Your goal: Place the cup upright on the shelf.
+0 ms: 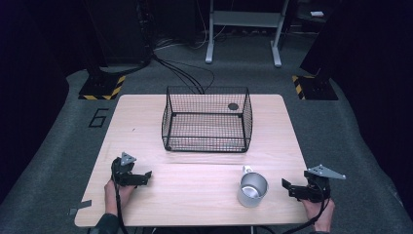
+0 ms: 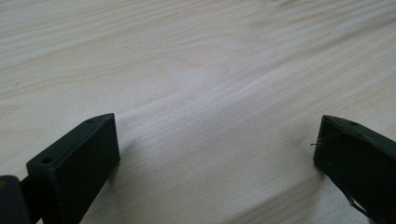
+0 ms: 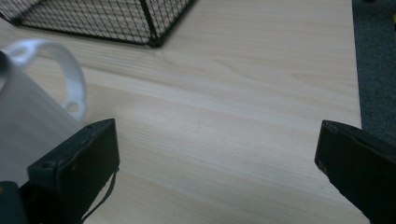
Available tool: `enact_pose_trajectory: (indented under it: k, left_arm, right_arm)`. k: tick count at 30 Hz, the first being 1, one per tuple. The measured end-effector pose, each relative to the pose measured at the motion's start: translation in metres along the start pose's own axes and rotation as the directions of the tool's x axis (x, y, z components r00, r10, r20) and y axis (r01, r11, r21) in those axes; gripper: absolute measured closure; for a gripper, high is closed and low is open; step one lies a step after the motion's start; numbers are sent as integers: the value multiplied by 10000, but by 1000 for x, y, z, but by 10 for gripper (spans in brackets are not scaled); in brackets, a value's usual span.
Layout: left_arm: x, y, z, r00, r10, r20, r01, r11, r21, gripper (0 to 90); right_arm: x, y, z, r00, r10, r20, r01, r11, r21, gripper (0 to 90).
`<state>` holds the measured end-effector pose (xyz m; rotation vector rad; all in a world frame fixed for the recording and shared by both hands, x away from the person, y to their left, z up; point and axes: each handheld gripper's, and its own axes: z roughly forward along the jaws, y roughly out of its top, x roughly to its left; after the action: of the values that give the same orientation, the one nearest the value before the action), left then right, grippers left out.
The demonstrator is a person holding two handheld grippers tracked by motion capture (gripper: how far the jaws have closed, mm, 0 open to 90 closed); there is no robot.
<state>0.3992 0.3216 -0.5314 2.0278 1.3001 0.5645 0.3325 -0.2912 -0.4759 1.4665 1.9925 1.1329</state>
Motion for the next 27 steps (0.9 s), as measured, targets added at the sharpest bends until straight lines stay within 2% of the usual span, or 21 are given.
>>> enact_pose_trajectory:
  k: [2,3,5,6,7,9,10,11,16,18,20,22,24,27]
  left_arm:
    - [0,0,0,10000,-34,-19,34,10000,-32,2]
    - [0,0,0,10000,-34,-19,34,10000,-32,3]
    - [0,0,0,10000,-28,7,28,10000,-4,3]
    - [0,0,0,10000,-23,23,23,10000,27,3]
    - [0,0,0,10000,-22,9,22,10000,-12,4]
    - [0,0,0,10000,-21,8,21,10000,-40,5]
    - [0,0,0,10000,-21,8,21,10000,-40,7]
    - [0,0,-1,10000,7,9,-7,10000,-25,9]
    - [-1,-1,0,10000,-7,-20,6,9999,-137,13]
    - [-1,-1,0,10000,19,-9,-19,9999,-160,15]
    - [-1,-1,0,10000,21,-9,-21,9999,-148,15]
    - [-1,-1,0,10000,16,-10,-16,9999,-160,16]
    - [-1,-1,0,10000,24,-24,-24,9999,-164,16]
    - [-1,-1,0,10000,24,-4,-24,9999,-162,17]
  right_arm:
    - [10,10,-11,9994,-110,-330,101,9996,-272,0]
    - [10,10,-11,9994,-110,-330,101,9996,-272,0]
    - [24,18,-19,9979,-302,-572,281,9989,-372,0]
    - [24,18,-19,9979,-302,-572,281,9989,-372,0]
    - [33,22,-21,9964,-488,-689,459,9981,-420,0]
    - [42,25,-23,9941,-701,-833,670,9970,-398,0]
    - [42,25,-23,9941,-701,-833,670,9970,-398,0]
    - [51,27,-23,9917,-813,-1000,773,9961,-423,0]
    - [66,27,-19,9843,-1004,-1453,964,9948,-340,0]
    - [77,25,-15,9775,-1112,-1795,1078,9938,-288,0]
    - [81,25,-14,9767,-1142,-1817,1108,9934,-284,0]
    - [91,24,-11,9701,-1310,-2042,1293,9914,-214,0]
    - [94,24,-9,9691,-1338,-2074,1330,9910,-179,0]
    - [105,23,-1,9644,-1624,-2090,1665,9860,22,0]
